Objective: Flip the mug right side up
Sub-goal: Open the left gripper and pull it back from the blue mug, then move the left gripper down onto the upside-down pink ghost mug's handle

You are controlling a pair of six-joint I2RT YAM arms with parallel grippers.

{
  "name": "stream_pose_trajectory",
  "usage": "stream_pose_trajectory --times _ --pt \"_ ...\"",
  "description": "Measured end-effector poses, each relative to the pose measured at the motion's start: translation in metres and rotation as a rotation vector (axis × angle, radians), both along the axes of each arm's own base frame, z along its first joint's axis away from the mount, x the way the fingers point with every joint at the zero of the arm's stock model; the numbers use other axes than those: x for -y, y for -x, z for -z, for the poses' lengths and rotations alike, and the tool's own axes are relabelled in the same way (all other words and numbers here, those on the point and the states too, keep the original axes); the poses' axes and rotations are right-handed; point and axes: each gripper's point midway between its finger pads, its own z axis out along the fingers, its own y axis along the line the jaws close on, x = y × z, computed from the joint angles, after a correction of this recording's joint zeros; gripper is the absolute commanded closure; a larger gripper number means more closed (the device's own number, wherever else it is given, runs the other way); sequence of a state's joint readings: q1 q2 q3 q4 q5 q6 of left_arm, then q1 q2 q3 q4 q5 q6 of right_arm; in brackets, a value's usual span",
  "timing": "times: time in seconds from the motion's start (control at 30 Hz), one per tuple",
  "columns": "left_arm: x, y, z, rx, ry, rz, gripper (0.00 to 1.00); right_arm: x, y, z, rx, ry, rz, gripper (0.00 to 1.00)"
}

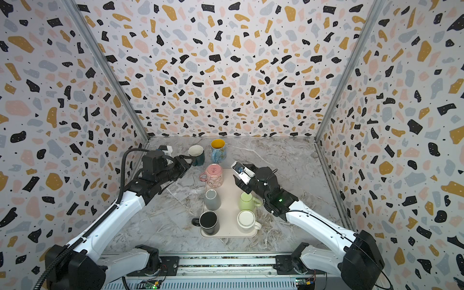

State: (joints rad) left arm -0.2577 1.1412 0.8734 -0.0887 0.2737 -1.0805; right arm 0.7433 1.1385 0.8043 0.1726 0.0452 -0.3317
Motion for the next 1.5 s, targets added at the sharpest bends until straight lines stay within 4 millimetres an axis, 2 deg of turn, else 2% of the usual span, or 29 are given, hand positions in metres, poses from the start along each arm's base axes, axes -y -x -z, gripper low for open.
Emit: stream_pose_trajectory --times 0.1,0.3,0.37,0.5,0.6,0.87,1.1,1.5 --pt "-0.003 0.003 0.018 -0.089 0.139 -0.081 0.49 0.001 0.001 0.003 -0.01 -0.004 0.002 0.35" --pt "0.001 -0.003 0.026 -0.172 0.372 -0.169 0.54 0.001 0.001 0.007 -0.023 -0.006 0.005 0.35" --pt "0.005 -0.006 0.041 -0.228 0.43 -0.186 0.54 0.001 0.001 0.007 -0.023 -0.007 0.005 0.35" --pt "0.009 -0.005 0.085 -0.373 0.516 -0.246 0.51 0.002 0.001 0.007 -0.021 -0.005 0.01 0.34" --pt "0.006 0.0 0.102 -0.436 0.561 -0.3 0.49 0.003 0.0 0.007 -0.02 -0.003 0.018 0.34" --pt "0.003 -0.014 0.093 -0.426 0.681 -0.373 0.48 0.003 -0.006 0.02 -0.043 0.021 0.031 0.33" --pt "0.01 -0.024 0.122 -0.498 0.718 -0.393 0.49 0.006 -0.011 0.023 -0.049 0.025 0.043 0.32" --pt "0.016 -0.039 0.141 -0.534 0.732 -0.402 0.51 0.015 -0.018 0.023 -0.05 0.025 0.071 0.32"
